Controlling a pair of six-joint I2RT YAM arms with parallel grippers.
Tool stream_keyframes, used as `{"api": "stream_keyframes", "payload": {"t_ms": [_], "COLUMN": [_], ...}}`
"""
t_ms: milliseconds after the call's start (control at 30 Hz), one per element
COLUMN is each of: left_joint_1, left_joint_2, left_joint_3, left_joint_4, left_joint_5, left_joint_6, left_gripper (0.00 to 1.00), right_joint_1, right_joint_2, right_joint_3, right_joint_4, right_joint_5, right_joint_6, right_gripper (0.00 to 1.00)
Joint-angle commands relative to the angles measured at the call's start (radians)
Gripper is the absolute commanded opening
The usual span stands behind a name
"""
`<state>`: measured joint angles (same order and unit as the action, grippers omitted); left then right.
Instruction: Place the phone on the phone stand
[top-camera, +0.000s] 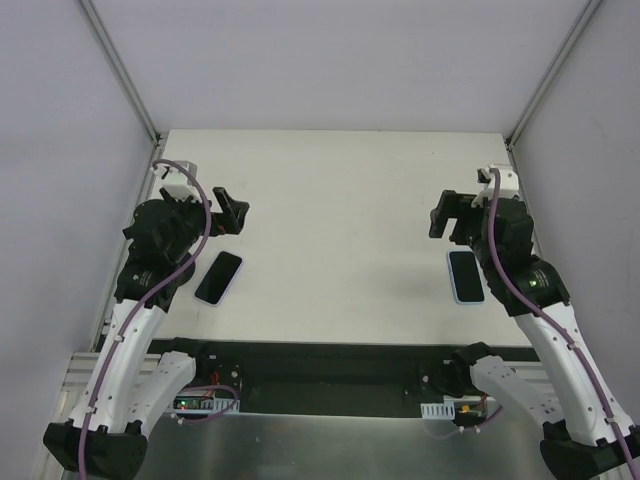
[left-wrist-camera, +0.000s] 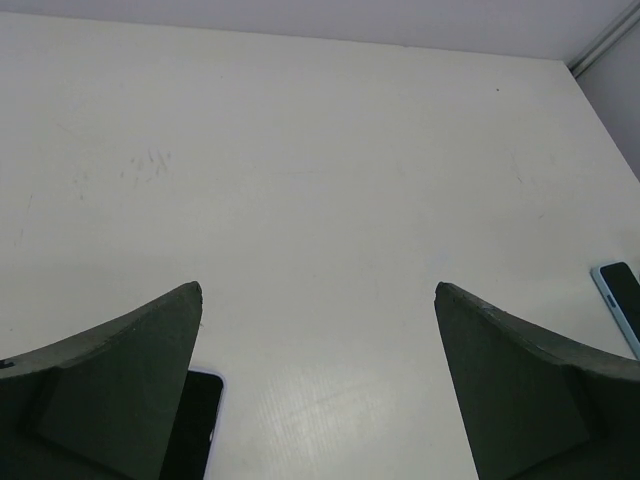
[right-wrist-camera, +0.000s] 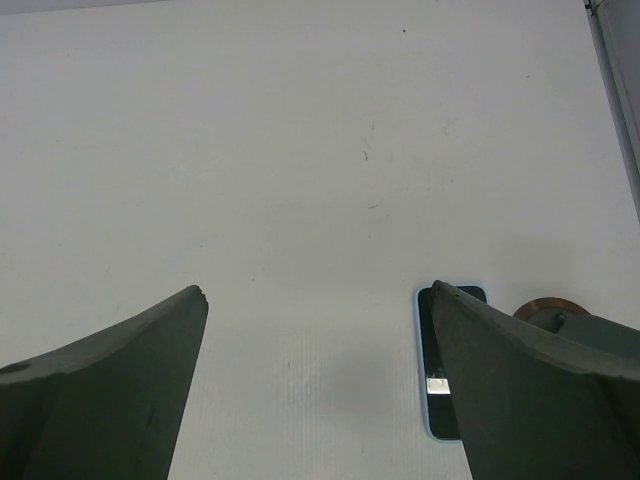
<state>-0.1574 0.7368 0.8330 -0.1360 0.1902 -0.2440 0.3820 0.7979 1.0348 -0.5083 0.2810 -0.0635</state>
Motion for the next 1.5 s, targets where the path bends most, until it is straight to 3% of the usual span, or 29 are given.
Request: {"api": "stream_keyframes", "payload": {"t_ms": [0, 100, 167, 233, 300, 333, 367, 400, 500, 633, 700, 900, 1000, 1267, 1433, 1467], "left_joint_1": [-0.002, -0.002, 0.002, 0.013, 0.066, 0.103, 0.149, 0.212, 0.231, 0.232, 0.231, 0.234, 0.236, 0.278, 0.367, 0.383], "left_joint_2": [0.070, 0.155, 0.215, 0.300, 0.338, 0.323, 0.288, 0.171, -0.052, -0.066, -0.089, -0.131, -0.108, -0.074, -0.060, -0.048], "left_joint_3": [0.035, 0.057, 0.074, 0.087, 0.091, 0.053, 0.008, -0.041, -0.129, -0.033, 0.000, 0.041, 0.041, 0.052, 0.068, 0.064], "left_joint_4": [-0.002, -0.043, -0.065, -0.117, -0.157, -0.187, -0.182, -0.166, -0.161, -0.322, -0.410, -0.607, -0.611, -0.599, -0.567, -0.539], "left_joint_5": [0.003, 0.053, 0.205, 0.349, 0.382, 0.356, 0.330, 0.304, 0.215, 0.112, -0.012, -0.354, -0.434, -0.497, -0.425, -0.358], "left_joint_6": [-0.037, -0.126, -0.173, -0.185, -0.216, -0.238, -0.318, -0.345, -0.308, -0.252, -0.248, -0.429, -0.515, -0.640, -0.629, -0.626], "left_gripper": [0.99, 0.99, 0.99, 0.93, 0.87, 0.79, 0.79, 0.83, 0.92, 0.95, 0.99, 0.99, 0.99, 0.99, 0.99, 0.99], "right_joint_1": [0.008, 0.008, 0.006, 0.006, 0.009, 0.008, 0.008, 0.009, 0.009, 0.008, 0.008, 0.008, 0.009, 0.008, 0.008, 0.009], "right_joint_2": [0.035, 0.088, 0.119, 0.145, 0.146, 0.143, 0.138, 0.129, 0.113, 0.090, 0.081, 0.034, 0.020, -0.026, -0.049, -0.051], "right_joint_3": [-0.004, 0.027, 0.045, 0.044, 0.030, 0.012, 0.002, -0.005, -0.021, -0.044, -0.039, -0.061, -0.073, -0.068, -0.071, -0.071], "right_joint_4": [0.077, 0.047, -0.015, -0.036, -0.033, -0.015, -0.007, -0.001, 0.010, 0.039, 0.040, 0.068, 0.080, 0.045, 0.045, 0.044], "right_joint_5": [-0.012, -0.037, -0.011, 0.001, -0.006, -0.023, -0.032, -0.035, -0.022, -0.049, -0.072, -0.082, -0.062, -0.023, -0.014, -0.017], "right_joint_6": [0.001, -0.064, -0.102, -0.125, -0.127, -0.128, -0.133, -0.134, -0.136, -0.128, -0.122, -0.118, -0.117, -0.125, -0.128, -0.128], "right_gripper": [0.96, 0.96, 0.96, 0.96, 0.96, 0.96, 0.96, 0.96, 0.96, 0.96, 0.96, 0.96, 0.96, 0.96, 0.96, 0.96]}}
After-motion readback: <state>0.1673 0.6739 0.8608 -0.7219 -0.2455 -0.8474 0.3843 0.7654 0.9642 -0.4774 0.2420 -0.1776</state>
